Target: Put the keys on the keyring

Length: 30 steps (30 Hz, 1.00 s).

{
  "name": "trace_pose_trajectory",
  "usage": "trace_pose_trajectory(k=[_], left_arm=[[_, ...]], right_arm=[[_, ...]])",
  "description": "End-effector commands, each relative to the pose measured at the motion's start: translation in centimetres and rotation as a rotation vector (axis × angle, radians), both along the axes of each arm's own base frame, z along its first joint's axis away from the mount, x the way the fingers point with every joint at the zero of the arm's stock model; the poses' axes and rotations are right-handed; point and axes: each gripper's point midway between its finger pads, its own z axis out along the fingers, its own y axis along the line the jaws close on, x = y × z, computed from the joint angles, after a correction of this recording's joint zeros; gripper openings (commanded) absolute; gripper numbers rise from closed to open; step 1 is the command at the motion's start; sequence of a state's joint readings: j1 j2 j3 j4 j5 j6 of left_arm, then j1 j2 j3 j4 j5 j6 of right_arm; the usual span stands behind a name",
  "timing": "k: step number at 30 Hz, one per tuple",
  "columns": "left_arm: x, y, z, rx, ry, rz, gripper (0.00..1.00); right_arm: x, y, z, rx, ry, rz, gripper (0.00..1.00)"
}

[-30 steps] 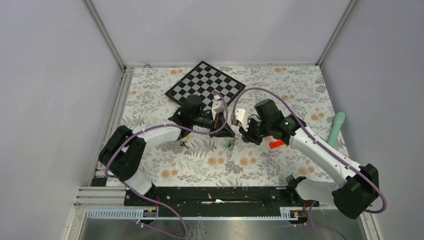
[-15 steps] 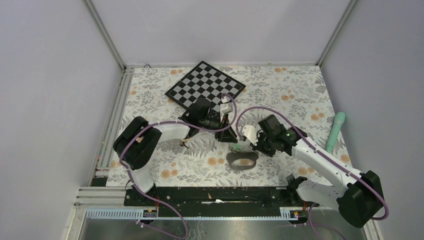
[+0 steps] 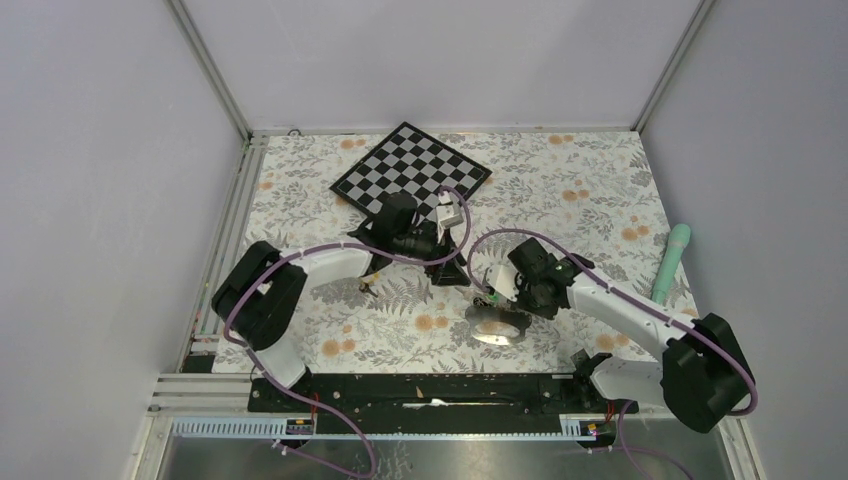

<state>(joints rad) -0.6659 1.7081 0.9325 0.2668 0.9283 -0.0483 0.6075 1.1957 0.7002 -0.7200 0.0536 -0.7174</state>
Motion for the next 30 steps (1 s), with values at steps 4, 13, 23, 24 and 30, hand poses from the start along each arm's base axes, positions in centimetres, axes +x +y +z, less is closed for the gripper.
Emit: trace_pose_trajectory(k=[4, 13, 23, 24, 30], left_arm=[[3.7, 2.0, 4.6, -0.007, -0.181, 0.125, 0.69], [8.6, 7.2, 3.9, 0.140, -0.240, 0.322, 0.79], [8.4, 12.2, 2.2, 0.367, -0.366, 0.311, 0.93], [8.2, 12.7, 2.1, 0.387, -0.380, 0.309, 0.94], [6.8, 14.3, 2.2, 0.398, -0.424, 0.293, 0.97]], right_arm=[[0.2, -2.1, -1.6, -0.130, 0.010, 0.014, 0.11], [0.5, -1.9, -2.2, -0.137, 0.019, 0.000, 0.26], [2.4, 2.5, 1.0, 0.085, -0.037, -0.011, 0.63], [2.3, 3.7, 1.4, 0.147, -0.029, 0.002, 0.65], [2.9, 8.5, 3.5, 0.366, 0.011, 0.004, 0.68]])
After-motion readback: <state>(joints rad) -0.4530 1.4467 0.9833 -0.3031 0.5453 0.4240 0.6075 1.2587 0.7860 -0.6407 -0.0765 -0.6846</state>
